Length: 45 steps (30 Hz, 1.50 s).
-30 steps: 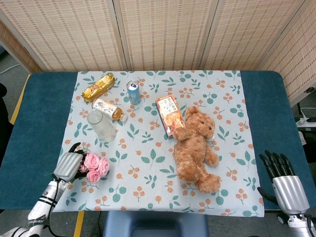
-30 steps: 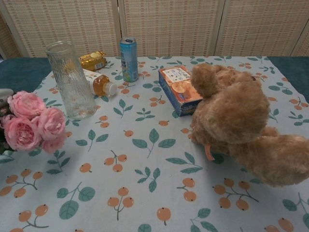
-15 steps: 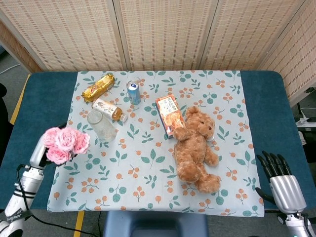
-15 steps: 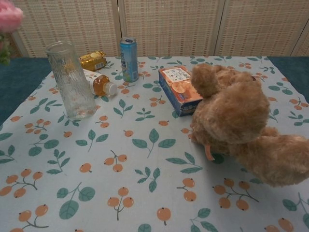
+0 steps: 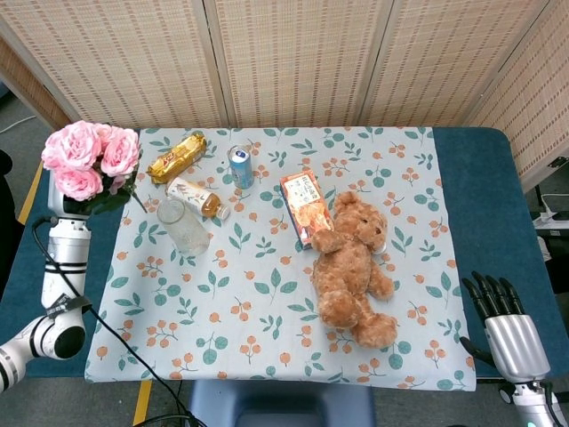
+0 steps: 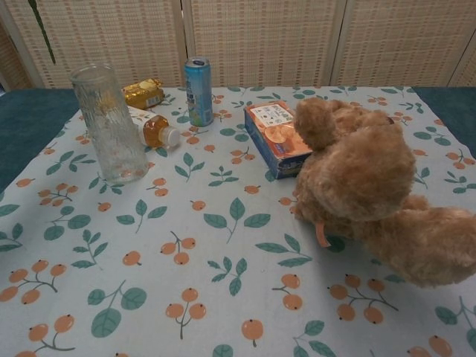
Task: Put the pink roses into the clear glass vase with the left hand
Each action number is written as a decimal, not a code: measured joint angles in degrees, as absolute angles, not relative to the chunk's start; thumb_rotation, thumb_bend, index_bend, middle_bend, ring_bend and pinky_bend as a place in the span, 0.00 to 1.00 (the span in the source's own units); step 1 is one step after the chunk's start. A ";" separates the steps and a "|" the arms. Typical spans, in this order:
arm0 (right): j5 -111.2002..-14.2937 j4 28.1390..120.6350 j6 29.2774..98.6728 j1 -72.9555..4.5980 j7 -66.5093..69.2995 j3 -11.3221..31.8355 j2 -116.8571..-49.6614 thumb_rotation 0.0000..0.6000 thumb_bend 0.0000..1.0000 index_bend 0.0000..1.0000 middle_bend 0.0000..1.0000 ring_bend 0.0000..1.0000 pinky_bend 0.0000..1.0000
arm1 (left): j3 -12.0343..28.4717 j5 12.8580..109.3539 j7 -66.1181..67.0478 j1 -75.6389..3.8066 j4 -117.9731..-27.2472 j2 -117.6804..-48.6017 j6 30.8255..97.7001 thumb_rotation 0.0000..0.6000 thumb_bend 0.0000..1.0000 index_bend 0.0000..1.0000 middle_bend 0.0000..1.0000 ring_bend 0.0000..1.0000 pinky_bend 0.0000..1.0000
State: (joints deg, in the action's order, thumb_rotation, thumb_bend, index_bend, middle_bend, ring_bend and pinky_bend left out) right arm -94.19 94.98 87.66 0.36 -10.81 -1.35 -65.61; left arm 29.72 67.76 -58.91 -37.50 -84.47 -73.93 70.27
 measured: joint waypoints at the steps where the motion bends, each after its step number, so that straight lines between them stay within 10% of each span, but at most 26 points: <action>1: -94.07 94.91 87.61 0.33 -10.82 -1.32 -65.60 1.00 0.09 0.00 0.00 0.00 0.00 | 30.31 67.26 -57.78 -38.40 -83.83 -74.56 69.78 1.00 0.46 0.58 0.63 0.42 0.12; 45: -94.18 94.80 88.34 0.38 -9.35 -1.32 -64.89 1.00 0.09 0.00 0.00 0.00 0.00 | 28.48 70.47 -45.65 -43.50 -79.99 -84.15 69.16 1.00 0.46 0.56 0.62 0.39 0.10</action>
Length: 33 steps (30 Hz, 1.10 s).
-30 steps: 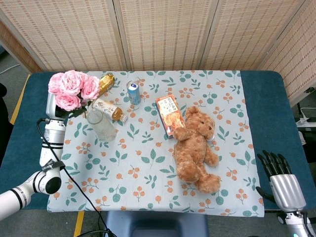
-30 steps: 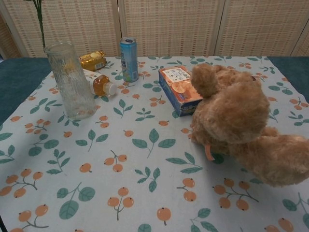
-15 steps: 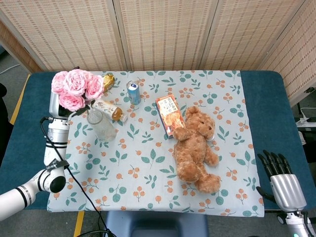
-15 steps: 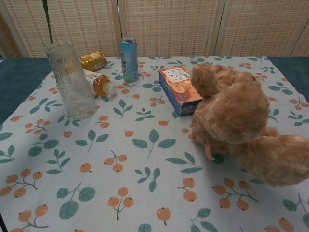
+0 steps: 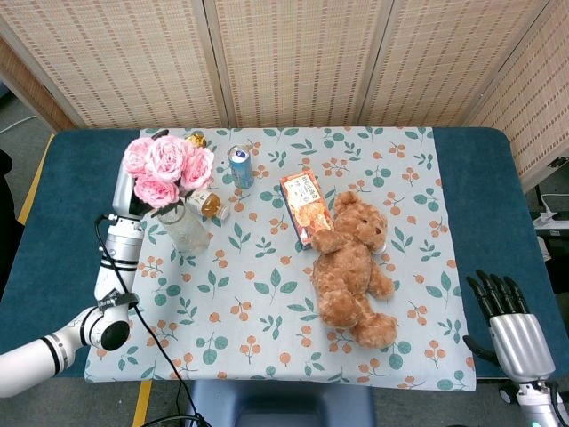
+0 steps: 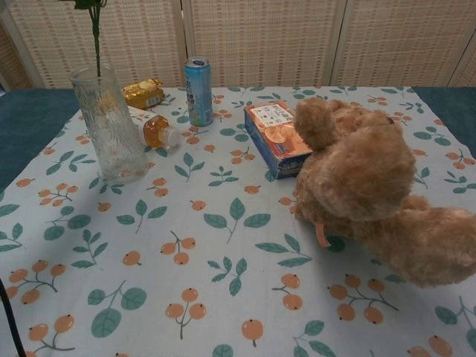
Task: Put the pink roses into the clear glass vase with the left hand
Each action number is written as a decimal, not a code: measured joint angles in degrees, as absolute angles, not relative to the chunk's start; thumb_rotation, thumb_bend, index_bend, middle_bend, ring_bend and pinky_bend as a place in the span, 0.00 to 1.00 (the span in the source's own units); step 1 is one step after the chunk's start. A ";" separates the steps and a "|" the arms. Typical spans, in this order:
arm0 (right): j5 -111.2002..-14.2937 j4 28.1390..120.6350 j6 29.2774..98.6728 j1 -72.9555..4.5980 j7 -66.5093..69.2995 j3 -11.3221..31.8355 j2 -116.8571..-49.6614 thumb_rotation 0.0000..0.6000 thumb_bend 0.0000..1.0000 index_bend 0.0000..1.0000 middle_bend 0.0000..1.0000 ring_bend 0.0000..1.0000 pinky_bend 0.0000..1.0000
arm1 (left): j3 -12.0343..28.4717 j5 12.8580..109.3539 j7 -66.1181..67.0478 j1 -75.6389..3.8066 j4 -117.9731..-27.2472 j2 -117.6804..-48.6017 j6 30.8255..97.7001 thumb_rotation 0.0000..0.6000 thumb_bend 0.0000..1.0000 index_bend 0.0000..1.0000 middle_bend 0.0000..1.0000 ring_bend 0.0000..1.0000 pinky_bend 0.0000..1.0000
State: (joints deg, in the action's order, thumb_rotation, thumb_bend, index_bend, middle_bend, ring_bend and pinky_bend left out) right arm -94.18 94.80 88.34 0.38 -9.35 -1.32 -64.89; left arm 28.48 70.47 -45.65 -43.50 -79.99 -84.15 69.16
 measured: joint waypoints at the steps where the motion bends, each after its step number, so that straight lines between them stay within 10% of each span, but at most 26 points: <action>1: -94.27 94.79 88.42 0.40 -9.29 -1.34 -64.85 1.00 0.09 0.00 0.00 0.00 0.00 | 27.87 70.77 -45.31 -43.25 -79.44 -84.40 69.34 1.00 0.45 0.54 0.60 0.37 0.09; 9: -95.22 94.83 89.11 0.63 -8.91 -1.69 -64.77 1.00 0.09 0.00 0.00 0.00 0.00 | 21.90 73.68 -43.93 -40.61 -77.14 -84.53 68.87 1.00 0.43 0.02 0.14 0.02 0.02; 13: -95.75 94.89 89.40 0.74 -8.56 -1.89 -64.65 1.00 0.09 0.00 0.00 0.00 0.00 | 18.35 74.80 -43.84 -38.12 -76.88 -83.33 67.66 1.00 0.41 0.00 0.00 0.00 0.00; 33: -96.63 95.34 89.70 0.95 -8.36 -2.32 -64.12 1.00 0.09 0.00 0.00 0.00 0.00 | 6.81 77.42 -24.62 -27.37 -76.59 -73.56 68.28 1.00 0.37 0.00 0.00 0.00 0.00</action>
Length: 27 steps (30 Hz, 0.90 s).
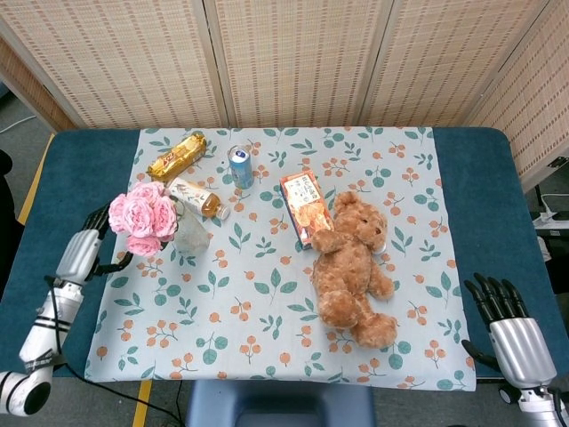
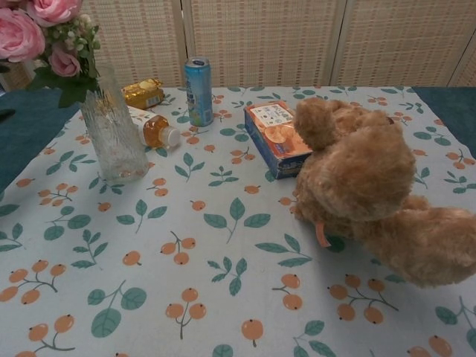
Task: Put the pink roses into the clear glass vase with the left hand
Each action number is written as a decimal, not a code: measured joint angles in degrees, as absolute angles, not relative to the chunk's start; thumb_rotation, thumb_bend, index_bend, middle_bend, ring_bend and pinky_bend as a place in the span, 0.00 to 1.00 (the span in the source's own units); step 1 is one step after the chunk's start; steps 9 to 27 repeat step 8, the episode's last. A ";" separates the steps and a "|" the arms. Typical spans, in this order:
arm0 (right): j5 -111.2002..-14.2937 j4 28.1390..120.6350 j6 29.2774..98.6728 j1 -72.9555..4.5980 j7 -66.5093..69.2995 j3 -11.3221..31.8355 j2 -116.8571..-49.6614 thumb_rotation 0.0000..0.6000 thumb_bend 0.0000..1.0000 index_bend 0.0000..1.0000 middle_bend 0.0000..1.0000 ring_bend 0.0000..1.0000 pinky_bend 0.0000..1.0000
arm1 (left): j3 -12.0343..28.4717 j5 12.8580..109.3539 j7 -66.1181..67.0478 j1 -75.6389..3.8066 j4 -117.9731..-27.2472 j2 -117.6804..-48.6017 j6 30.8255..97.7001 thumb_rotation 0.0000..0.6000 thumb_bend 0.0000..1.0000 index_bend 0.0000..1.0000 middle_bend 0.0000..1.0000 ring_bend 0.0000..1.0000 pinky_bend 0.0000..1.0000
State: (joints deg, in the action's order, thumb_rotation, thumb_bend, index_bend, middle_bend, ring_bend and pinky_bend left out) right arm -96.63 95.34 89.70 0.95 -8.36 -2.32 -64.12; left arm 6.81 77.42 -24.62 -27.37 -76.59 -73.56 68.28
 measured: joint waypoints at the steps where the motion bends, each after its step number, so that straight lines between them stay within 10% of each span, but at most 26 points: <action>1: -96.61 95.35 89.56 0.93 -8.52 -2.34 -64.18 1.00 0.09 0.00 0.00 0.00 0.00 | 6.03 77.52 -22.33 -26.35 -76.53 -73.16 69.07 1.00 0.37 0.00 0.00 0.00 0.00; 8: -96.49 95.48 89.24 0.91 -9.39 -2.40 -64.43 1.00 0.09 0.00 0.00 0.00 0.00 | 0.63 78.50 -8.23 -17.02 -76.89 -70.97 78.27 1.00 0.37 0.00 0.00 0.00 0.00; 27: -96.49 95.48 89.24 0.91 -9.39 -2.40 -64.43 1.00 0.09 0.00 0.00 0.00 0.00 | 0.63 78.50 -8.23 -17.02 -76.89 -70.97 78.27 1.00 0.37 0.00 0.00 0.00 0.00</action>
